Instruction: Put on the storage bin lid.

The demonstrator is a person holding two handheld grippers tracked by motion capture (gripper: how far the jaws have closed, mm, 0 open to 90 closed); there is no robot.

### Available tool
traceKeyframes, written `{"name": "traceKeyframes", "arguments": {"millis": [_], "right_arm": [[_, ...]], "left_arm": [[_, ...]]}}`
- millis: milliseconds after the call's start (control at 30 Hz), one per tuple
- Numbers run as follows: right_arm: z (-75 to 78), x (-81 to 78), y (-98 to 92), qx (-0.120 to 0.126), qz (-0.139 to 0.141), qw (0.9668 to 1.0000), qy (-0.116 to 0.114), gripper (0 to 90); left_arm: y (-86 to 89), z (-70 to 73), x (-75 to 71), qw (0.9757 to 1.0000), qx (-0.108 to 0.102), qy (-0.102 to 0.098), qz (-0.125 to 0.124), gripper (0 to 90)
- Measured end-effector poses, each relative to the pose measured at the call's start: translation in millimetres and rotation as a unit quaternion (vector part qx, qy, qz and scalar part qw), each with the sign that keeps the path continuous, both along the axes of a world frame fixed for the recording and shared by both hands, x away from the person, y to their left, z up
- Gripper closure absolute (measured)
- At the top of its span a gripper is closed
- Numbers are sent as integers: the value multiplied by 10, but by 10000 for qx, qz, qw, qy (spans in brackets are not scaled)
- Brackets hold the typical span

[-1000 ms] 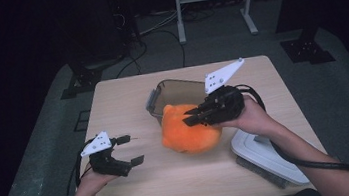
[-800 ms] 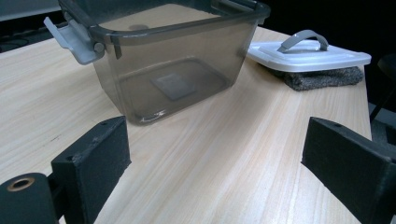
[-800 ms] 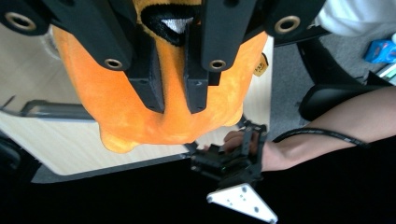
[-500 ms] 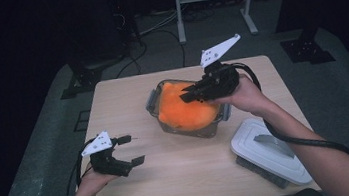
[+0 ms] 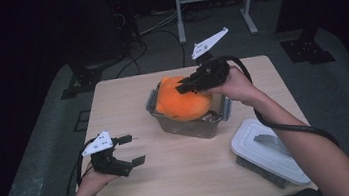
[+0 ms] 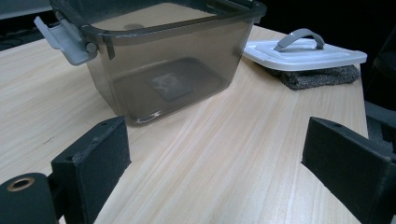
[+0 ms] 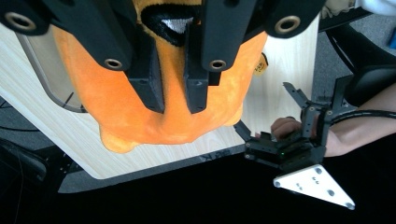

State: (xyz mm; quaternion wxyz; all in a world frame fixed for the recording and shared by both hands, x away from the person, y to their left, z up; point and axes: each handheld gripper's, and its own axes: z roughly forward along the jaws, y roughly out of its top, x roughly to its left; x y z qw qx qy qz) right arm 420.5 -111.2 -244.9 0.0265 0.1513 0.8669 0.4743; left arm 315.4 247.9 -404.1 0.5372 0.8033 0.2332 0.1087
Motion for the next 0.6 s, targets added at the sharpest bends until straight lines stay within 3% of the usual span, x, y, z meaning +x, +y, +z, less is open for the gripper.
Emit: {"name": "traceKeyframes", "arguments": {"millis": [600], "right_arm": [[-199,363,12,-29,-311,9993,208,784]], "left_arm": [[-12,-1,1,10000,37,-2,-44,70]]}}
